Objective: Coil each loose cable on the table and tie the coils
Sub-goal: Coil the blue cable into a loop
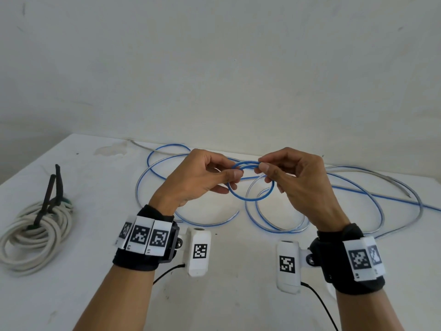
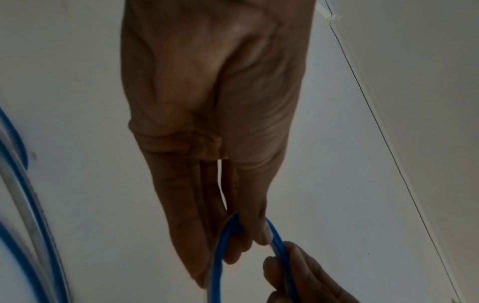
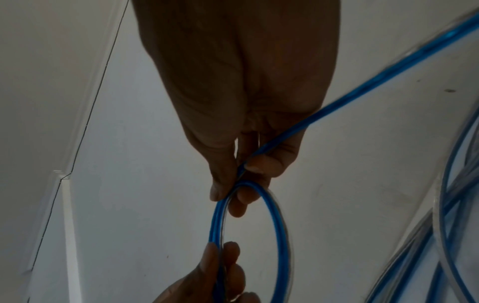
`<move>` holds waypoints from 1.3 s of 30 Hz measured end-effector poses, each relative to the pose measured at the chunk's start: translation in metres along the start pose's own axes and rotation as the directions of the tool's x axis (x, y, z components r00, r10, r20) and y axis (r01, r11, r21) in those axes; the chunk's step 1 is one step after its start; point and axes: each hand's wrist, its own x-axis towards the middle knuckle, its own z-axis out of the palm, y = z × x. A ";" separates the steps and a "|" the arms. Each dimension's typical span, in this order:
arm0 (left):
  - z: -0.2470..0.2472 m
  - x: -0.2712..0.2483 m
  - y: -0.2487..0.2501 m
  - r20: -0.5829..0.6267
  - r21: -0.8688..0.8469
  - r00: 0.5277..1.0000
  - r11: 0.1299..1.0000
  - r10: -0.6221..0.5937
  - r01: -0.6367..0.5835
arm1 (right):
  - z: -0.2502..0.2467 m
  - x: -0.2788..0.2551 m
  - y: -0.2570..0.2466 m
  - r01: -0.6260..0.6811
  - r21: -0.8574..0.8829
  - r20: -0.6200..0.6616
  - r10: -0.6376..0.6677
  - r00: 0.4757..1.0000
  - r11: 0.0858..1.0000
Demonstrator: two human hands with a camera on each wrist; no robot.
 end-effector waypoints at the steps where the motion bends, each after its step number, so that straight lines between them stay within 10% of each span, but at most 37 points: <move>1: 0.000 0.001 0.000 -0.006 -0.013 1.000 1.000 0.000 0.000 | 0.001 0.000 0.000 0.010 0.005 -0.031 -0.010 0.999 1.000; 13: 0.005 -0.001 0.007 -0.026 -0.084 0.998 0.995 0.048 -0.050 | 0.012 -0.002 -0.007 0.103 0.102 -0.418 -0.051 0.907 0.989; 27: -0.001 -0.001 0.009 -0.174 -0.207 0.982 0.972 0.077 -0.113 | 0.008 0.001 0.002 0.019 0.075 -0.210 -0.003 0.978 0.997; 39: 0.006 0.004 0.001 -0.100 -0.126 0.993 0.989 0.061 -0.073 | -0.004 0.000 0.001 0.071 -0.008 -0.463 -0.067 0.884 0.997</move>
